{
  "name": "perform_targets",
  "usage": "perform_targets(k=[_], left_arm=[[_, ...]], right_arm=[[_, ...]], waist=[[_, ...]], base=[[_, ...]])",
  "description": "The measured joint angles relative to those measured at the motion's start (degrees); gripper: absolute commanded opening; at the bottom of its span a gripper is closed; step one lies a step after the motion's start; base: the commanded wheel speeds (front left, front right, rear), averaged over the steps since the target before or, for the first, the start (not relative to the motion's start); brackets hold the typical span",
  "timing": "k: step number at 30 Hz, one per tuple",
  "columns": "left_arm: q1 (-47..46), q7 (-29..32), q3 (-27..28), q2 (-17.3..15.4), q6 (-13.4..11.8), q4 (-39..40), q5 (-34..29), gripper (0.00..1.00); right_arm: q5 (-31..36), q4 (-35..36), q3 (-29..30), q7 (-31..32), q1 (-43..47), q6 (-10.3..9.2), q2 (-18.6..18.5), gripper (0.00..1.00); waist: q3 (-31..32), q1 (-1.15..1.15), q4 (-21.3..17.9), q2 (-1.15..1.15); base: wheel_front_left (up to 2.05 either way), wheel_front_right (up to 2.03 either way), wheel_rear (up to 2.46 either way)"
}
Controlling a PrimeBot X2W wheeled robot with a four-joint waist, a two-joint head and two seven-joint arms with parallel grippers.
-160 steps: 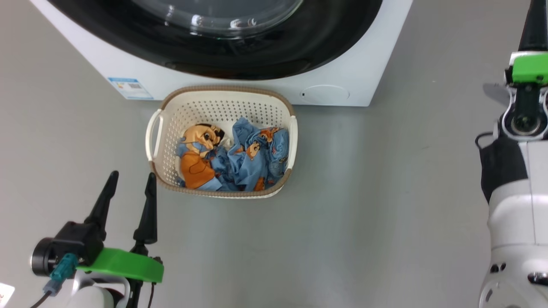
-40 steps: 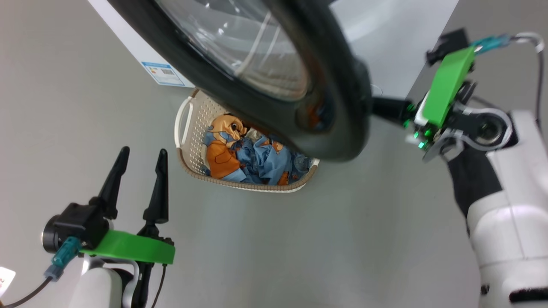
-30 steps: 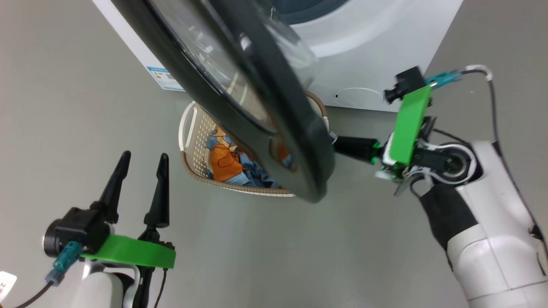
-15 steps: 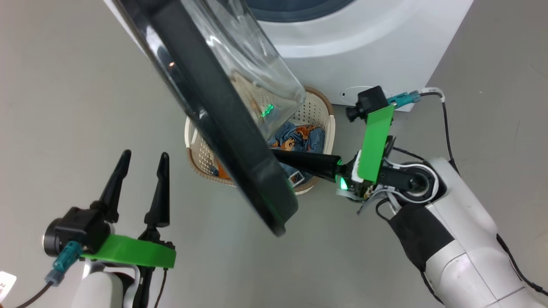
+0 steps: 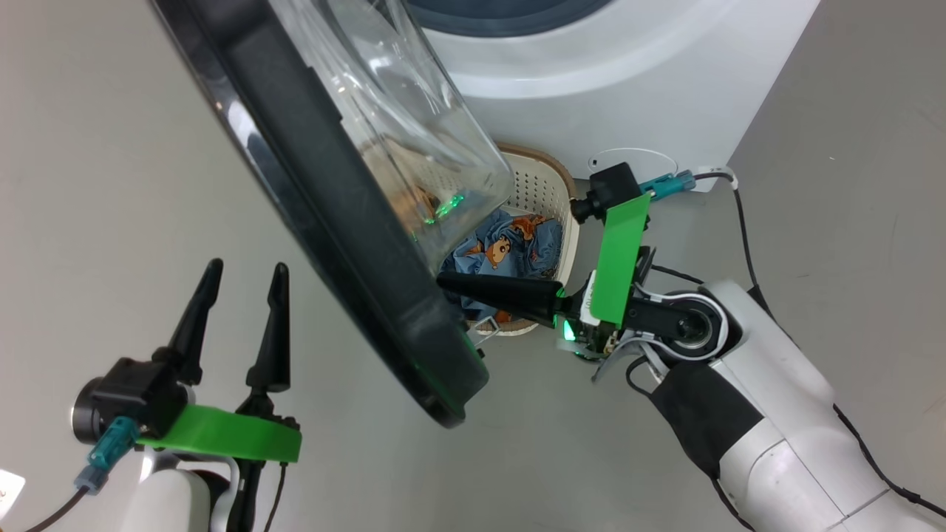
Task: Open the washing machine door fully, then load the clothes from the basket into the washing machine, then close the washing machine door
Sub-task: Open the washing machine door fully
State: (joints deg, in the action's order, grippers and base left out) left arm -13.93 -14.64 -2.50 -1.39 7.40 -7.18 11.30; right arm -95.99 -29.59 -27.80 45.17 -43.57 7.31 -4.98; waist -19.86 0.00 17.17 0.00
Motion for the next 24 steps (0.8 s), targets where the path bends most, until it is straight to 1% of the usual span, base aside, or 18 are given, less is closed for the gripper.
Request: perform_targets(k=[12,24], left_arm=[[0.0,0.0,0.45,0.0,0.0,-0.04,0.0,1.0],[0.01,0.0,0.91,0.0,0.0,-0.03,-0.09,1.0]], right_arm=[[-2.21,-0.35,-3.49,-2.41,-0.2,0.0,-0.11,0.0],[-5.49,0.91,-6.1,-5.3,-0.21,0.0,-2.24,0.0]], waist=[[0.32,0.0,-0.27,0.0],[1.51,0.0,-1.03,0.0]], base=[[0.0,0.0,0.0],[0.0,0.0,0.0]])
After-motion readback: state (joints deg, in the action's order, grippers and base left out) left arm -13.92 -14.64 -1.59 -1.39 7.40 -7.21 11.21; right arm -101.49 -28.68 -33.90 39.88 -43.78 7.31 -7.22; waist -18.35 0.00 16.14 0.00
